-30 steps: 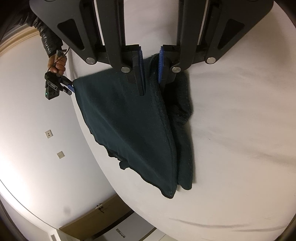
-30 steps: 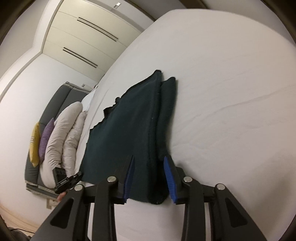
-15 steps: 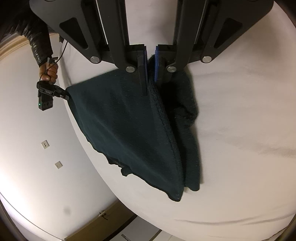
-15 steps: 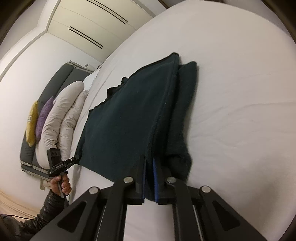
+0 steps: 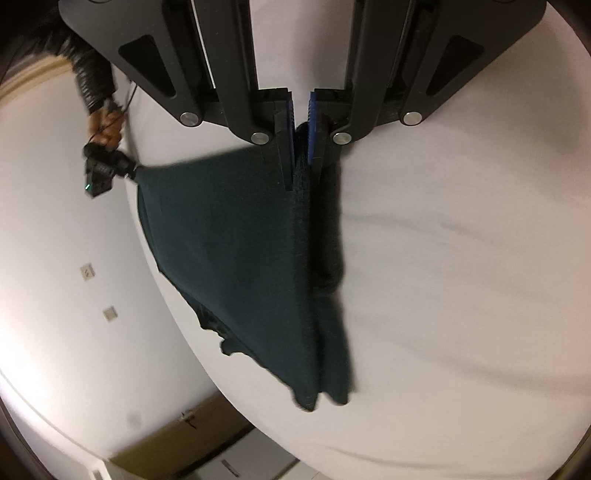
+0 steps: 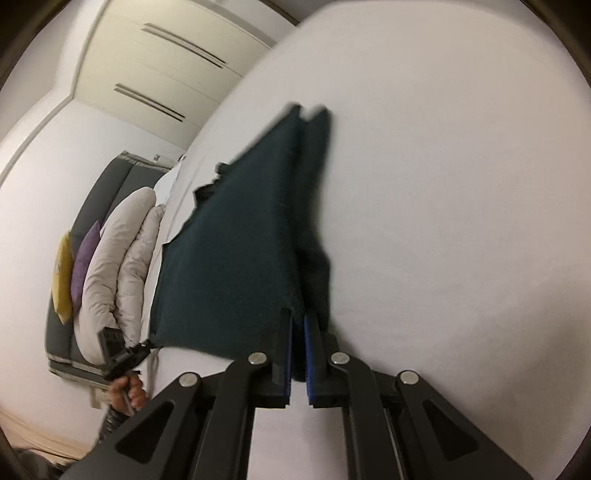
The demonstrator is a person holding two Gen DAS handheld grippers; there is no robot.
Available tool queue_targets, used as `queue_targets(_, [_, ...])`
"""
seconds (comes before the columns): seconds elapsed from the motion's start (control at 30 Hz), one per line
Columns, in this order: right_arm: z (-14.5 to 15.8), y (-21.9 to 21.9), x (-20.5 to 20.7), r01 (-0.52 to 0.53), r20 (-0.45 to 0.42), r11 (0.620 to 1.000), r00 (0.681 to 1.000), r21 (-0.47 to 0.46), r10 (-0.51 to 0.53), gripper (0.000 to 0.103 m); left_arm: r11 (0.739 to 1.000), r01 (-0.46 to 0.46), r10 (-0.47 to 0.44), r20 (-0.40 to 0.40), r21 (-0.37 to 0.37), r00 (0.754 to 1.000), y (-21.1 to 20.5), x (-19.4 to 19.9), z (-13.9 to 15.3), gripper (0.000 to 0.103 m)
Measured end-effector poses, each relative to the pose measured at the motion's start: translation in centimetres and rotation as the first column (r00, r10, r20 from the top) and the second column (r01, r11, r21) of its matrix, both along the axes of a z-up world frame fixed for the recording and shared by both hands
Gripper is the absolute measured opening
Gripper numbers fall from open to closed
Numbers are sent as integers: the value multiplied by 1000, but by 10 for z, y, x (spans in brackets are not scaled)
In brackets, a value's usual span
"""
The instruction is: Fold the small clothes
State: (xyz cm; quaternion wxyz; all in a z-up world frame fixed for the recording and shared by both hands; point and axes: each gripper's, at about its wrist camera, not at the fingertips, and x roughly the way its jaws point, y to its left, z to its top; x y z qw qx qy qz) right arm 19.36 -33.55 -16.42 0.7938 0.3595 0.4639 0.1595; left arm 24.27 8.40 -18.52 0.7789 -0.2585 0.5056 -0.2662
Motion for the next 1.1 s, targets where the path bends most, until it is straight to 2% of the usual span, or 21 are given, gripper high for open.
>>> queue_targets(0.2, [9, 3, -9, -19, 22, 1000, 1000, -7, 19, 11, 999, 23, -24, 11, 22, 1000, -1, -1, 3, 6])
queue_targets(0.33, [20, -6, -20, 44, 32, 998, 999, -53, -42, 19, 1000, 16, -15, -6, 25, 1000, 8, -3, 7, 6])
queue_targets(0.37, [25, -7, -23, 63, 37, 994, 998, -90, -59, 19, 999, 15, -14, -8, 36, 1000, 9, -5, 10, 8])
queue_targets(0.43, [38, -7, -25, 82, 54, 989, 996, -127, -75, 19, 994, 6, -5, -12, 112, 1000, 13, -6, 17, 9])
queue_targets(0.47, [46, -5, -25, 86, 71, 984, 995, -155, -76, 19, 986, -2, 3, -4, 170, 1000, 14, -6, 24, 9])
queue_targets(0.53, [66, 9, -20, 70, 116, 976, 992, -205, -47, 19, 972, -38, 35, 17, 234, 999, 18, -5, 36, 9])
queue_targets(0.6, [84, 31, -8, 28, 170, 979, 985, -202, 7, 19, 969, -78, 64, 69, 234, 996, 18, 0, 55, 9])
queue_targets(0.67, [95, 61, 17, -32, 208, 981, 976, -190, 72, 19, 975, -67, 39, 132, 212, 991, -2, 10, 76, 9])
queue_targets(0.8, [90, 110, 72, -104, 225, 981, 964, -163, 139, 22, 976, 16, -59, 191, 216, 980, -71, 42, 91, 9])
queue_targets(0.87, [78, 124, 99, -100, 201, 987, 972, -123, 123, 34, 975, 43, -87, 198, 219, 976, -105, 65, 83, 9])
queue_targets(0.93, [61, 134, 124, -105, 168, 991, 979, -80, 117, 34, 971, 38, -77, 157, 237, 985, -128, 90, 65, 9])
queue_targets(1.0, [41, 136, 144, -67, 120, 992, 989, -109, 80, 35, 965, 33, -69, 129, 260, 989, -141, 107, 50, 9])
queue_targets(1.03, [30, 131, 151, -60, 99, 995, 993, -78, 68, 34, 959, 25, -61, 120, 282, 991, -145, 113, 42, 9])
queue_targets(1.07, [26, 126, 153, -50, 100, 998, 994, -49, 55, 31, 953, 15, -46, 96, 303, 994, -147, 118, 33, 9])
queue_targets(1.1, [22, 116, 154, -25, 103, 1000, 994, -12, 26, 25, 958, 14, -39, 84, 285, 996, -145, 121, 26, 9])
